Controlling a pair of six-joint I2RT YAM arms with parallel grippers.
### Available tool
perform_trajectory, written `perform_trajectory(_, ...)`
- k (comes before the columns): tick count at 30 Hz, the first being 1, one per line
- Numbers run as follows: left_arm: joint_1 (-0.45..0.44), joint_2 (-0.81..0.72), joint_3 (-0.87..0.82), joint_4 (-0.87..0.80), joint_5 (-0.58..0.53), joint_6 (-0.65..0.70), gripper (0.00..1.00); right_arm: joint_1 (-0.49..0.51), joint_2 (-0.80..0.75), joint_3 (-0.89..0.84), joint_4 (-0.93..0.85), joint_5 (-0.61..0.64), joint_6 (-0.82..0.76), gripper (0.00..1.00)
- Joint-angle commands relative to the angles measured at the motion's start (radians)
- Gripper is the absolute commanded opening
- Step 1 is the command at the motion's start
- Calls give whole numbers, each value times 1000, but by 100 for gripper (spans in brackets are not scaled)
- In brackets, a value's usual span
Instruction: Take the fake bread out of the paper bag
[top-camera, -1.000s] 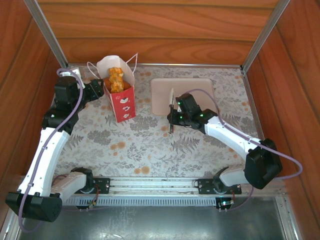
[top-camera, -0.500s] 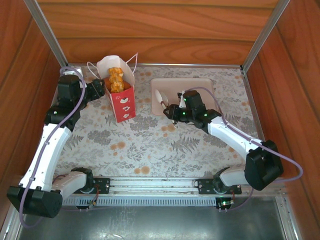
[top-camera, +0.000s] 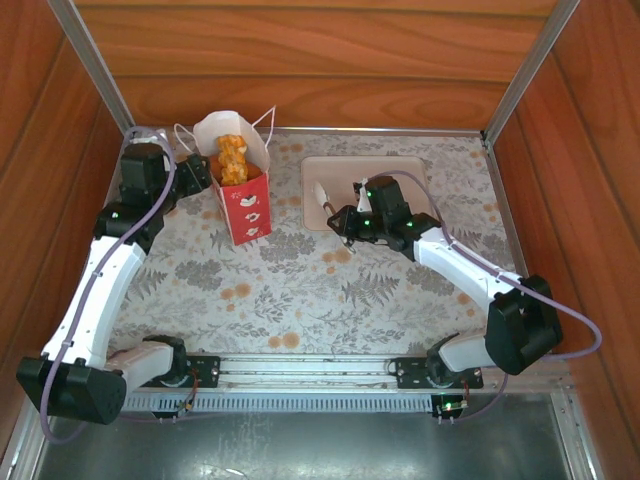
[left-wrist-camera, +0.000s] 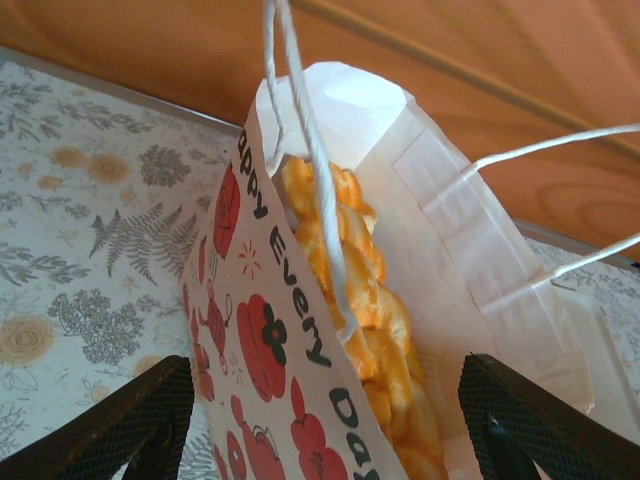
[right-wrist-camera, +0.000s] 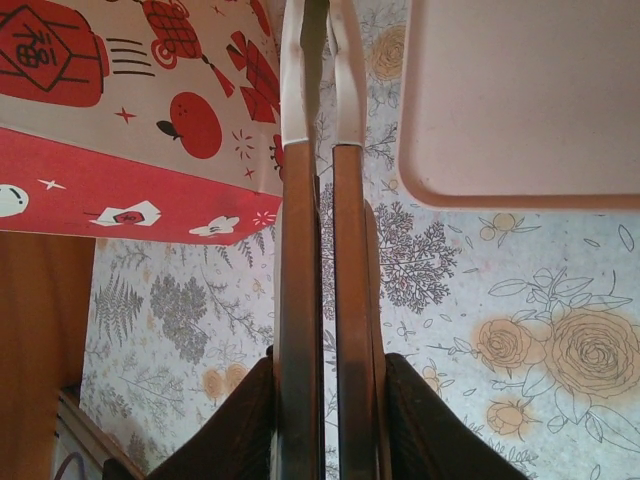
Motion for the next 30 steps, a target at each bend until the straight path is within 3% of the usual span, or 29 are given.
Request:
perform_trajectory(1,-5,37,70,-25,7,15,74,-9,-35,34,-12,-15,-8,29)
perform_trajectory(18,-3,256,204,-112,7,-19,74,-17,-65,34,-36,-18,5,31)
perform_trajectory(30,-3,368,306,-241,-48,-28,55,-19,-66,35,-45,-3,3,32)
